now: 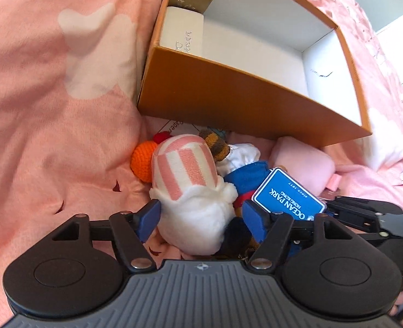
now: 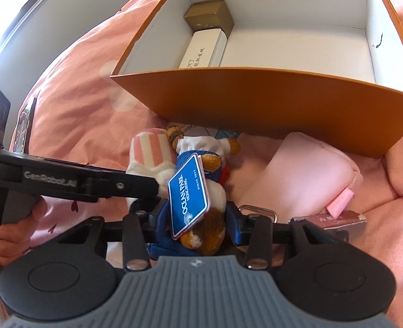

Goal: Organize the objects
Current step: 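Lift both plush toys and carry them over the box with both tools, then lower the white-and-pink plush with the left tool while the right tool lowers the blue bear, then open both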

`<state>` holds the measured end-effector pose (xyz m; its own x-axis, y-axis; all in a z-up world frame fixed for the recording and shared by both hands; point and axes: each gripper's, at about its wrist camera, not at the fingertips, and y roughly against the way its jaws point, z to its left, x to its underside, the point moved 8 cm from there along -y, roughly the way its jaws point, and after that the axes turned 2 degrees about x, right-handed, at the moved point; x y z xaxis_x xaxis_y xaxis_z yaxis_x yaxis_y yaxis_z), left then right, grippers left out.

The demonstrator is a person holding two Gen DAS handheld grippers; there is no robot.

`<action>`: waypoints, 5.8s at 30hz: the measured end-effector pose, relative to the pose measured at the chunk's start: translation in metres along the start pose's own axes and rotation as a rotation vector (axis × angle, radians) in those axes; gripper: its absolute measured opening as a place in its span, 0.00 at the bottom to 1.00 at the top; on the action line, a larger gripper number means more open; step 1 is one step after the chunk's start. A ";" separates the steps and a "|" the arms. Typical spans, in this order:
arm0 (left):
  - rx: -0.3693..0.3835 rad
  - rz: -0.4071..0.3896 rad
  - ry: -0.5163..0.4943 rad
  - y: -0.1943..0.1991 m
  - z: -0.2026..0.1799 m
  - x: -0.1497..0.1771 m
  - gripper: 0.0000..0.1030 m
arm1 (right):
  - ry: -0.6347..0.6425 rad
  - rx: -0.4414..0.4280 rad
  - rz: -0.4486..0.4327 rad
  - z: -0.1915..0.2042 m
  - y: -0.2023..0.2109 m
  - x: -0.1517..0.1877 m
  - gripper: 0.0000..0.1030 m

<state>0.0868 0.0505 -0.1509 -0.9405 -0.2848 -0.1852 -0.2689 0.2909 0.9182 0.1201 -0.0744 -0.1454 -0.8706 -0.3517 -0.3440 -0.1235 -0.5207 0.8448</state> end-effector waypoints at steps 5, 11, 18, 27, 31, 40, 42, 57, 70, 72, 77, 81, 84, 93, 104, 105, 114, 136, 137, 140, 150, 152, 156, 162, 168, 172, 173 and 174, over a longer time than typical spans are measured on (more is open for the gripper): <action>-0.066 0.020 -0.008 -0.014 -0.001 0.004 0.79 | 0.004 -0.009 0.009 0.001 -0.003 0.000 0.45; -0.048 0.022 0.018 -0.020 0.007 0.006 0.71 | -0.008 -0.006 0.024 -0.002 -0.008 0.003 0.45; -0.018 0.014 -0.049 -0.001 0.002 0.005 0.68 | -0.025 0.000 -0.027 -0.006 0.007 -0.004 0.44; 0.052 -0.093 -0.196 0.054 -0.024 -0.010 0.68 | 0.041 -0.011 -0.159 0.004 0.056 -0.022 0.44; 0.077 -0.145 -0.231 0.078 -0.035 -0.018 0.67 | 0.096 -0.006 -0.226 0.015 0.081 -0.029 0.44; 0.147 -0.294 -0.291 0.126 -0.073 -0.060 0.67 | 0.163 0.009 -0.429 0.030 0.144 -0.066 0.44; 0.149 -0.321 -0.307 0.130 -0.079 -0.074 0.67 | 0.170 0.014 -0.476 0.030 0.155 -0.078 0.44; 0.132 -0.118 -0.287 0.041 -0.080 -0.146 0.67 | -0.037 0.040 -0.460 -0.037 0.099 -0.131 0.44; 0.053 0.093 -0.317 -0.025 -0.057 -0.144 0.67 | -0.103 0.061 -0.319 -0.071 0.021 -0.121 0.44; 0.042 0.114 -0.326 -0.031 -0.054 -0.143 0.67 | -0.110 0.063 -0.299 -0.074 0.014 -0.120 0.44; 0.037 0.170 -0.337 -0.043 -0.051 -0.140 0.67 | -0.124 0.096 -0.239 -0.081 -0.002 -0.116 0.44; 0.028 0.180 -0.356 -0.042 -0.051 -0.139 0.67 | -0.145 0.086 -0.213 -0.084 -0.006 -0.115 0.45; 0.026 0.188 -0.358 -0.043 -0.050 -0.137 0.67 | -0.157 0.089 -0.184 -0.086 -0.011 -0.113 0.45; 0.045 0.191 -0.326 -0.042 -0.038 -0.134 0.69 | -0.161 0.105 -0.140 -0.090 -0.018 -0.112 0.49; 0.066 0.075 -0.360 -0.020 -0.040 -0.132 0.75 | -0.125 0.117 -0.179 -0.093 -0.003 -0.126 0.45; 0.063 0.060 -0.366 -0.016 -0.041 -0.130 0.75 | -0.122 0.116 -0.176 -0.094 -0.004 -0.126 0.45; 0.060 0.050 -0.312 -0.023 -0.048 -0.127 0.71 | -0.132 0.114 -0.138 -0.097 -0.017 -0.122 0.45; 0.044 0.078 0.086 -0.054 -0.025 -0.149 0.53 | -0.095 0.079 -0.111 -0.080 -0.022 -0.131 0.21; 0.037 0.073 0.085 -0.057 -0.026 -0.149 0.54 | -0.095 0.082 -0.109 -0.080 -0.024 -0.131 0.21; 0.029 0.062 0.090 -0.059 -0.027 -0.150 0.55 | -0.095 0.091 -0.112 -0.080 -0.026 -0.131 0.22; 0.038 0.104 0.109 -0.060 -0.027 -0.147 0.55 | -0.100 0.068 -0.092 -0.080 -0.031 -0.133 0.24; 0.023 0.094 0.096 -0.062 -0.028 -0.149 0.56 | -0.100 0.075 -0.093 -0.079 -0.034 -0.135 0.24; 0.020 0.084 0.085 -0.061 -0.031 -0.153 0.60 | -0.111 0.072 -0.103 -0.080 -0.034 -0.137 0.27; 0.062 0.046 0.047 -0.048 -0.032 -0.155 0.67 | -0.119 0.095 -0.152 -0.084 -0.024 -0.139 0.37; 0.061 -0.058 -0.026 -0.028 -0.038 -0.157 0.67 | -0.130 0.107 -0.167 -0.088 -0.020 -0.138 0.40; 0.060 -0.127 -0.087 -0.011 -0.048 -0.158 0.67 | -0.110 0.138 -0.207 -0.086 -0.008 -0.141 0.45; 0.067 -0.140 -0.104 -0.006 -0.051 -0.158 0.67 | -0.106 0.145 -0.217 -0.085 -0.004 -0.142 0.45; 0.076 -0.152 -0.122 -0.001 -0.055 -0.157 0.67 | -0.100 0.149 -0.229 -0.084 0.001 -0.143 0.45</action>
<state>0.2457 0.0447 -0.1035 -0.9049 -0.2190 -0.3650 -0.4202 0.3226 0.8481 0.2844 -0.0901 -0.1302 -0.8539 -0.1553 -0.4968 -0.3845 -0.4552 0.8031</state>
